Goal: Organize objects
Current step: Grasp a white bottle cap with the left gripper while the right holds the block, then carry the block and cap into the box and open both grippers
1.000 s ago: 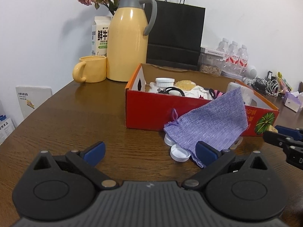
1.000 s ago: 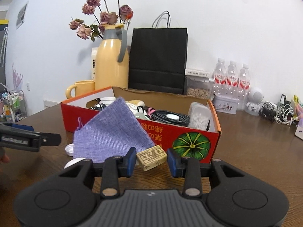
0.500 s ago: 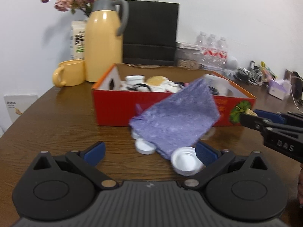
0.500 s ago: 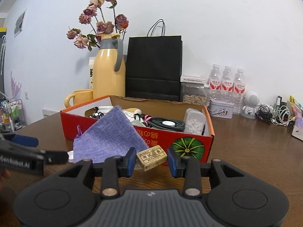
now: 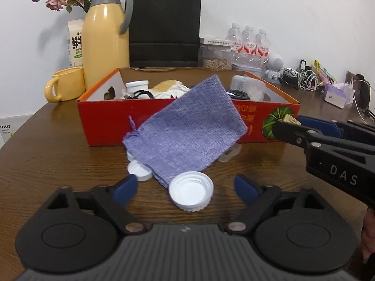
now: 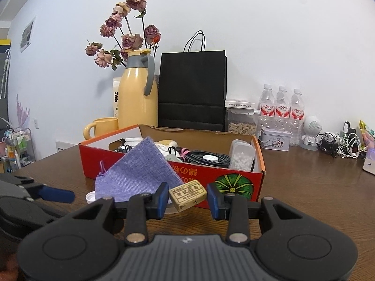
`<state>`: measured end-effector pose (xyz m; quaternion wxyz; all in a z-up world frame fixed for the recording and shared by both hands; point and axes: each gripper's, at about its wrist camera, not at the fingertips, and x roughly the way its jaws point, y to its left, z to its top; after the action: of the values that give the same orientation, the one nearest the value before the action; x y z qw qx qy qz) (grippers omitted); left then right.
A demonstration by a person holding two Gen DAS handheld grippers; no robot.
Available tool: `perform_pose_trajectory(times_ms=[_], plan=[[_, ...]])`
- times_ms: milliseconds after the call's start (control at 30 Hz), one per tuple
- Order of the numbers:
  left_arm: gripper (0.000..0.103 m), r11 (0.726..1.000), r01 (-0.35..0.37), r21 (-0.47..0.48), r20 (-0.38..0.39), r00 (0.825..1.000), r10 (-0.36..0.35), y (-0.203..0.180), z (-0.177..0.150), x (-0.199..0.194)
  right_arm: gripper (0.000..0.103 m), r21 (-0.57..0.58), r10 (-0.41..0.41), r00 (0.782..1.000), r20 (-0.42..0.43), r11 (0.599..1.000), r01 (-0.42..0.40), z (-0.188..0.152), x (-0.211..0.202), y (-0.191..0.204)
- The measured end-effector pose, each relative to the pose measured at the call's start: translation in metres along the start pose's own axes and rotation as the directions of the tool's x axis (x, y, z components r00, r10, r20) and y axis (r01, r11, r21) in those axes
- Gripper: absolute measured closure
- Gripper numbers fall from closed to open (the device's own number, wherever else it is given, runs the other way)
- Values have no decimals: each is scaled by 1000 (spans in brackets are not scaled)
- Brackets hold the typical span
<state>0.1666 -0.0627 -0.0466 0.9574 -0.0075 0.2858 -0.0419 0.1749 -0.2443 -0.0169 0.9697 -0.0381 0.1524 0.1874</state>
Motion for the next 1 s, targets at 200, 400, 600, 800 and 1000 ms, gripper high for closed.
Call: perform_pose_trajectory(times_ms=[200,400,600,800,1000], plan=[[56,1000,3,-15,-16,1000,-3,-2,-2,1,69,1,6,1000,2,1000,-6,0,-1,0],[61,999,12,-33,2,1000,-11,2,-3,-5,69,2,7,1000,1,1000,-7,-1,-1,0],[61,999,17,-40,29,999,-16,5,-2,-15,69,0,6,1000,3,1000,-6,-1,-1,1],[61,999,3,-47,65,998,0,14,5,-23,69,-3,8,1000,8,1000,-8,-1,-1,2],[61,999,-2,-44,136,991,8,25,29,-30,69,-44,19,1000,-8,999,-19,2,4,11]])
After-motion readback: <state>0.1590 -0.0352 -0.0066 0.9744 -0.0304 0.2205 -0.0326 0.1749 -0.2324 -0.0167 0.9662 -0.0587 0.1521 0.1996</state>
